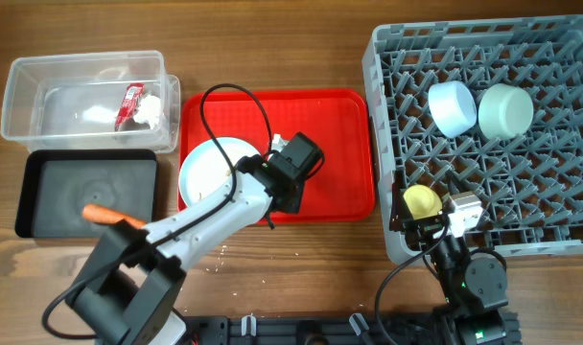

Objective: Sort waste into correct bins and load items into the dishwasher rack
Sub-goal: 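Grasp the rim of the rice plate with the left gripper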

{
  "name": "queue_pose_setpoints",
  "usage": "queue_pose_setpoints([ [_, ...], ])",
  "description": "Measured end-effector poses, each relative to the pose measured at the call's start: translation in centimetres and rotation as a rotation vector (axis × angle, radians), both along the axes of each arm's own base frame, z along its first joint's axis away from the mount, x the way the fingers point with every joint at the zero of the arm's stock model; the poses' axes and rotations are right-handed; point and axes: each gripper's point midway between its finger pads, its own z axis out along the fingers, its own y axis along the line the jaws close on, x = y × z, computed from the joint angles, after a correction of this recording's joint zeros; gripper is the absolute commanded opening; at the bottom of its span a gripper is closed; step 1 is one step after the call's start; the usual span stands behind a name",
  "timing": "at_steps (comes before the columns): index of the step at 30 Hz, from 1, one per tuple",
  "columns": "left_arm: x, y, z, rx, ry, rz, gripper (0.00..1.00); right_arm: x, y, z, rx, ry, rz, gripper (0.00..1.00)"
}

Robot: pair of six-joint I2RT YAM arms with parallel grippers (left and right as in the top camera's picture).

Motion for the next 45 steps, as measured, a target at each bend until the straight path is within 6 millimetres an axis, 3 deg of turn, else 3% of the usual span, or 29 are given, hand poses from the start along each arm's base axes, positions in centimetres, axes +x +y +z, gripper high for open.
queue_pose_setpoints([
  [4, 1.3, 0.1, 0.1, 0.019, -0.059, 0.01, 0.33, 0.0, 0.0, 0.0, 0.0, 0.0, 0.0, 1.0],
  [7, 1.4, 0.3, -0.1, 0.035, -0.065, 0.015, 0.41, 0.0, 0.0, 0.0, 0.0, 0.0, 0.0, 1.0],
  [11, 1.1, 0.8, -2.3, 0.085, -0.017, 0.008, 0.32, 0.0, 0.0, 0.0, 0.0, 0.0, 0.0, 1.0],
  [15, 1.5, 0.8, -3.3, 0.107, -0.019, 0.014, 0.04, 0.0, 0.0, 0.0, 0.0, 0.0, 0.0, 1.0],
  [24, 1.3, 1.5, -3.1, 0.144, -0.014, 0.023, 0.04, 0.0, 0.0, 0.0, 0.0, 0.0, 0.0, 1.0],
  [29, 0.4, 2.2, -1.2, 0.162, 0.007, 0.006, 0.04, 0.0, 0.0, 0.0, 0.0, 0.0, 0.0, 1.0],
  [36, 0.6, 3.0, 3.6, 0.196, -0.027, -0.028, 0.04, 0.0, 0.0, 0.0, 0.0, 0.0, 0.0, 1.0],
  [45, 0.3, 3.7, 5.3, 0.234, -0.035, -0.087, 0.04, 0.0, 0.0, 0.0, 0.0, 0.0, 0.0, 1.0],
])
